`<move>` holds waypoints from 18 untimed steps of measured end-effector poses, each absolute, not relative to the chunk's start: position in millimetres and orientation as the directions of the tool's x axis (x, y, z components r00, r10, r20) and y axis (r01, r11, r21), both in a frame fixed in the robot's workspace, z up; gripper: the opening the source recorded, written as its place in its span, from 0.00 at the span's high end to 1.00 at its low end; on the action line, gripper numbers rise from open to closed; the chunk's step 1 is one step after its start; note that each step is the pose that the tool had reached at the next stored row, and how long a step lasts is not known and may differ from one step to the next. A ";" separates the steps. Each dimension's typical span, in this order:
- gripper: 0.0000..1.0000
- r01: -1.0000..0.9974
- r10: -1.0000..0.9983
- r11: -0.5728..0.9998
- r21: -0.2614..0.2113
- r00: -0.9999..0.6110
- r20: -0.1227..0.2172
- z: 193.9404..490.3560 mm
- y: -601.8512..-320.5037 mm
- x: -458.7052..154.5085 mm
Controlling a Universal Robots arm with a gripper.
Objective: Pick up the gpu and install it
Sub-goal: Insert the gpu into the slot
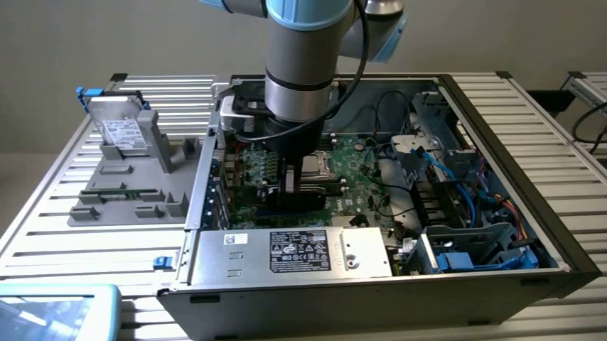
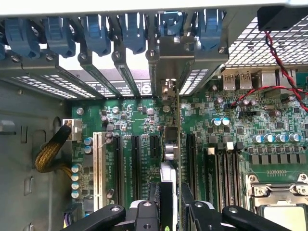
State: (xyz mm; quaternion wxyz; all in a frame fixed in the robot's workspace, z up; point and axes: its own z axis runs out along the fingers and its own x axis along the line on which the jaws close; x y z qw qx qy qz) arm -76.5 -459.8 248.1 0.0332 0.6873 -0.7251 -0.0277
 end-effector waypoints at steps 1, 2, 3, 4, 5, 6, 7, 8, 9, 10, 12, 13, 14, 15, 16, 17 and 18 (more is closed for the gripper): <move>0.72 -0.995 -0.999 0.054 0.086 -0.053 0.010 248.1 -459.8 -76.6; 0.72 -0.995 -0.999 0.054 0.086 -0.053 0.010 248.0 -459.8 -76.6; 0.72 -0.995 -0.999 0.054 0.086 -0.053 0.010 248.0 -459.8 -76.6; 0.72 -0.995 -0.999 0.054 0.086 -0.053 0.010 247.9 -459.8 -76.6; 0.72 -0.995 -0.999 0.054 0.086 -0.053 0.010 247.9 -459.8 -76.6; 0.72 -0.995 -0.999 0.054 0.086 -0.053 0.010 247.9 -459.8 -76.6; 0.72 -0.995 -0.999 0.054 0.086 -0.053 0.010 247.9 -459.8 -76.7; 0.72 -0.995 -0.999 0.054 0.086 -0.053 0.010 247.9 -459.8 -76.8; 0.72 -0.995 -0.999 0.054 0.086 -0.053 0.010 247.9 -459.8 -76.8; 0.72 -0.995 -0.999 0.054 0.087 -0.053 0.010 247.9 -459.8 -76.8; 0.72 -0.995 -0.999 0.054 0.089 -0.053 0.010 247.8 -459.8 -76.8; 0.72 -0.994 -0.999 0.054 0.091 -0.053 0.010 247.8 -459.9 -76.8; 0.72 -0.994 -0.999 0.054 0.091 -0.053 0.010 247.8 -459.9 -76.8; 0.72 -0.994 -0.999 0.054 0.091 -0.053 0.010 247.8 -459.9 -76.8; 0.72 -0.994 -0.999 0.054 0.092 -0.053 0.010 247.8 -459.9 -76.8; 0.72 -0.994 -0.999 0.054 0.092 -0.053 0.010 247.8 -459.9 -76.8; 0.72 -0.994 -0.999 0.054 0.092 -0.053 0.010 247.6 -460.0 -76.9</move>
